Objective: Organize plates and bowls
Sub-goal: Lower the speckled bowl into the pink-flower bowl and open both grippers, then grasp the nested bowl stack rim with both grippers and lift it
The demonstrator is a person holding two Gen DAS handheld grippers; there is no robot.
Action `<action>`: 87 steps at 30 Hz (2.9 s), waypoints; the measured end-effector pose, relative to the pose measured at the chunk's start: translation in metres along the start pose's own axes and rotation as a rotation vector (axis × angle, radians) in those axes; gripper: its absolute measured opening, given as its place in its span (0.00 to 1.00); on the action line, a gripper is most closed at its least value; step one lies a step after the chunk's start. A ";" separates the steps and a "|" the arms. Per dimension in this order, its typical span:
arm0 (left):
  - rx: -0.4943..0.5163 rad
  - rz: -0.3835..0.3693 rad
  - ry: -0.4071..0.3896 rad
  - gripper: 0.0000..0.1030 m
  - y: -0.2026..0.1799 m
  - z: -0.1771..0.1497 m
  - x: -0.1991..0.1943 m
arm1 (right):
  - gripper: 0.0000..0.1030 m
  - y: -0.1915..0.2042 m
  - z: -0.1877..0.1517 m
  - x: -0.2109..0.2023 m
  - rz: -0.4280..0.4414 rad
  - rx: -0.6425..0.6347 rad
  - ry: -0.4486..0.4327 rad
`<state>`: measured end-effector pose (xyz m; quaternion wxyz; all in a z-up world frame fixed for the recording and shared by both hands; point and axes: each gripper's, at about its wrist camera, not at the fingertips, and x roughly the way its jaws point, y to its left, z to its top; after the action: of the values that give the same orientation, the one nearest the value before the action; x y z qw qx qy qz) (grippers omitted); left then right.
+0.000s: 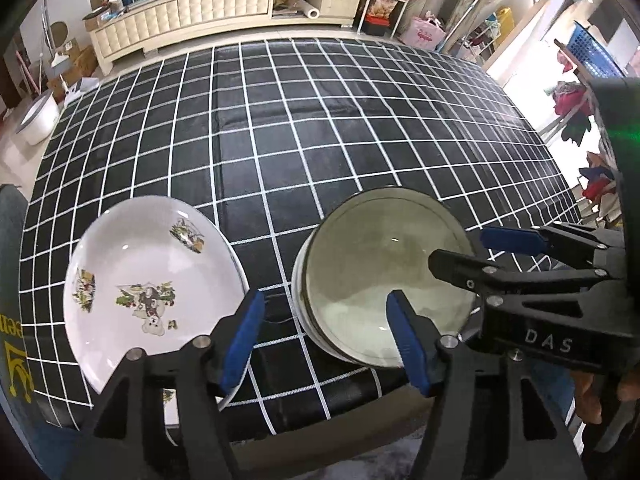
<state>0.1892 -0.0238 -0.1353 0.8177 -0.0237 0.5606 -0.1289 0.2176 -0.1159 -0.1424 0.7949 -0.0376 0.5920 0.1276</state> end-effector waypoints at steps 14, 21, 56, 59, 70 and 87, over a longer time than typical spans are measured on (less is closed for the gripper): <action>-0.027 -0.059 0.084 0.59 0.026 0.002 0.050 | 0.64 -0.008 0.006 0.033 0.034 -0.007 0.027; 0.009 -0.064 0.067 0.59 0.030 -0.006 0.059 | 0.82 -0.013 0.008 0.044 0.017 0.033 0.055; -0.030 -0.158 0.130 0.68 0.022 -0.021 0.072 | 0.72 -0.024 -0.020 0.057 0.384 0.259 0.150; -0.043 -0.170 0.129 0.68 0.021 -0.025 0.067 | 0.72 -0.013 -0.015 0.055 0.380 0.261 0.147; -0.079 -0.162 0.050 0.68 0.032 -0.020 0.017 | 0.72 0.034 0.018 0.018 0.372 0.172 0.104; -0.272 -0.049 -0.036 0.68 0.153 -0.053 -0.059 | 0.72 0.178 0.057 0.053 0.441 -0.056 0.188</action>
<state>0.1485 0.1433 -0.1289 0.8133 -0.1503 0.5575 -0.0715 0.2408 0.0758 -0.1600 0.6880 0.0589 0.6535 0.3101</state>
